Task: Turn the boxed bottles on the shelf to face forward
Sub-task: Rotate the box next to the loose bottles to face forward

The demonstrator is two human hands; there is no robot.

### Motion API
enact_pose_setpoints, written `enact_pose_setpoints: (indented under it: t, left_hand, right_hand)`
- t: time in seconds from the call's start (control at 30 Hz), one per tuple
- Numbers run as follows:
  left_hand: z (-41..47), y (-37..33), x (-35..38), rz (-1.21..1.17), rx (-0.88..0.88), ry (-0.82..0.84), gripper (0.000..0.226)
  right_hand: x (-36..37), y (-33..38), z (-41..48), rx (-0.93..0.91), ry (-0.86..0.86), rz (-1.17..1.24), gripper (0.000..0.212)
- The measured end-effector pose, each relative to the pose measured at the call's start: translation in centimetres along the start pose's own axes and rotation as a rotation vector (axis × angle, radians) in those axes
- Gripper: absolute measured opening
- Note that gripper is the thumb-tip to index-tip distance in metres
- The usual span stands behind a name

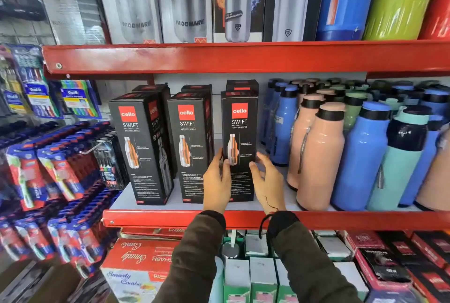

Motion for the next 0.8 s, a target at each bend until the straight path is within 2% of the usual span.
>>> enact_pose_setpoints:
  t: [0.07, 0.4, 0.57, 0.8]
  left_hand:
    - [0.4, 0.5, -0.4, -0.023, -0.051, -0.040, 0.043]
    - [0.0, 0.8, -0.4, -0.173, -0.120, -0.081, 0.036]
    - [-0.6, 1.2, -0.1, -0.340, -0.212, -0.123, 0.042]
    - [-1.5, 0.1, 0.2, -0.405, -0.138, -0.132, 0.045]
  right_hand:
    - [-0.1, -0.3, 0.1, 0.062, -0.024, 0.058, 0.038]
    - [-0.6, -1.7, 0.4, 0.102, -0.015, 0.116, 0.041]
    - [-1.0, -0.8, 0.4, 0.092, 0.032, 0.157, 0.066]
    - [-1.5, 0.3, 0.9, 0.039, 0.020, 0.116, 0.088]
Point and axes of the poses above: each hand's wrist, its own z-axis towards the middle knuckle, its own x-axis out of the palm, y = z × x, the point moved 6 cm from there along z, towards the middle knuckle, and after that the axes turned 11 degrees about -y, right-handed, at the moved point
